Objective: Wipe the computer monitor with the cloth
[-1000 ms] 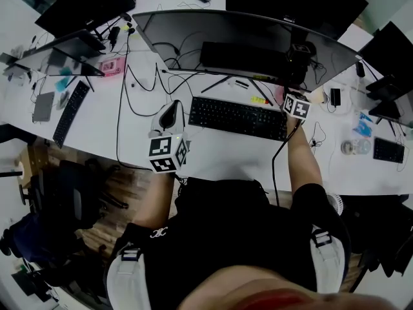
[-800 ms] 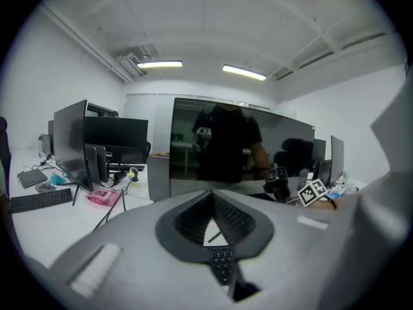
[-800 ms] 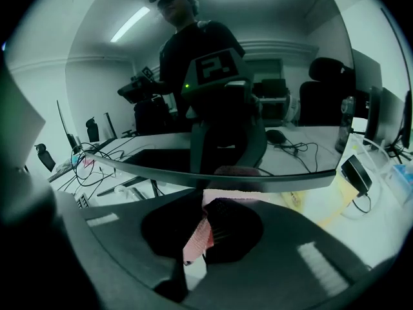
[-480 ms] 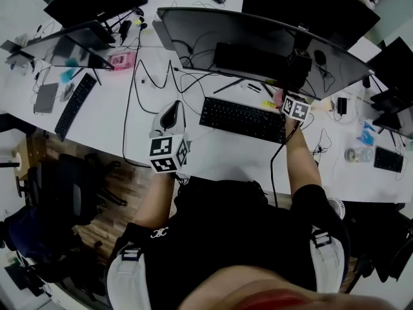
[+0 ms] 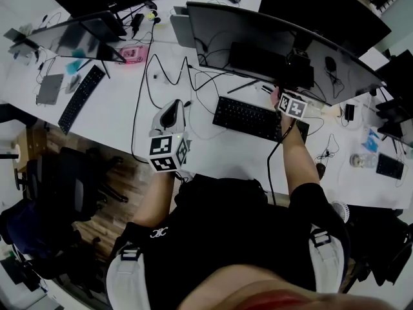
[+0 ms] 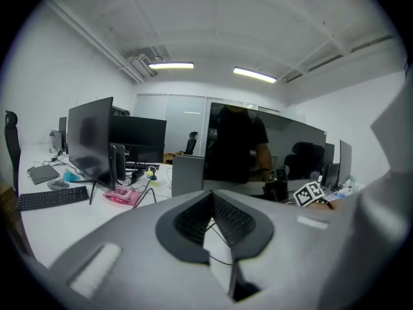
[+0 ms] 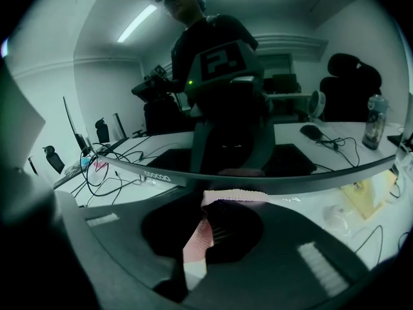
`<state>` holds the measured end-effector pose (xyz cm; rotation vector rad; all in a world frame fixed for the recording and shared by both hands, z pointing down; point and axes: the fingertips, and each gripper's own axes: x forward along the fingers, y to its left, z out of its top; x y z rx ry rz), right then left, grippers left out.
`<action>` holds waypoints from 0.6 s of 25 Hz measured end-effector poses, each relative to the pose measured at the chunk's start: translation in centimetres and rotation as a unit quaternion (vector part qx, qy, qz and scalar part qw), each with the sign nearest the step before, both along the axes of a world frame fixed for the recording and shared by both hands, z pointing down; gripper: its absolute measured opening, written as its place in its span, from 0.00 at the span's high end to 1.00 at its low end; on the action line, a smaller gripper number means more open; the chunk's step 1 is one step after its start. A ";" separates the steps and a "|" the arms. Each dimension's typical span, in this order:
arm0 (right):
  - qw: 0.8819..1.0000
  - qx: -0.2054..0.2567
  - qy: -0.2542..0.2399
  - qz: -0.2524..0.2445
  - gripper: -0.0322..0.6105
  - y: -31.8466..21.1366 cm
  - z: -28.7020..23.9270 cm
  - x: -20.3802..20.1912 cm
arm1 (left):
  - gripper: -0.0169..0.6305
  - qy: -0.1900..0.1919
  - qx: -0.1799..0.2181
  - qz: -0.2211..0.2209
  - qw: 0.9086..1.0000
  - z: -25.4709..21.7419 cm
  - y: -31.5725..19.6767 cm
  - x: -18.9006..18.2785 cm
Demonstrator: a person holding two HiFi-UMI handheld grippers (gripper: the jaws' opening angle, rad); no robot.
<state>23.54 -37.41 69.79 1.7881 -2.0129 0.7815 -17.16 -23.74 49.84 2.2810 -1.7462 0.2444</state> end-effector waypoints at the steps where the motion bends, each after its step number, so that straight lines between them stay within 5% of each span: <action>1: 1.000 0.002 -0.002 0.002 0.93 -0.2 0.0 -0.5 | 0.90 -0.001 -0.001 -0.001 1.000 0.1 0.0 -0.6; 15: 0.999 0.016 -0.028 -0.009 0.93 -1.9 -0.2 -8.0 | 0.90 -0.003 0.001 -0.015 1.000 0.1 -0.2 -6.5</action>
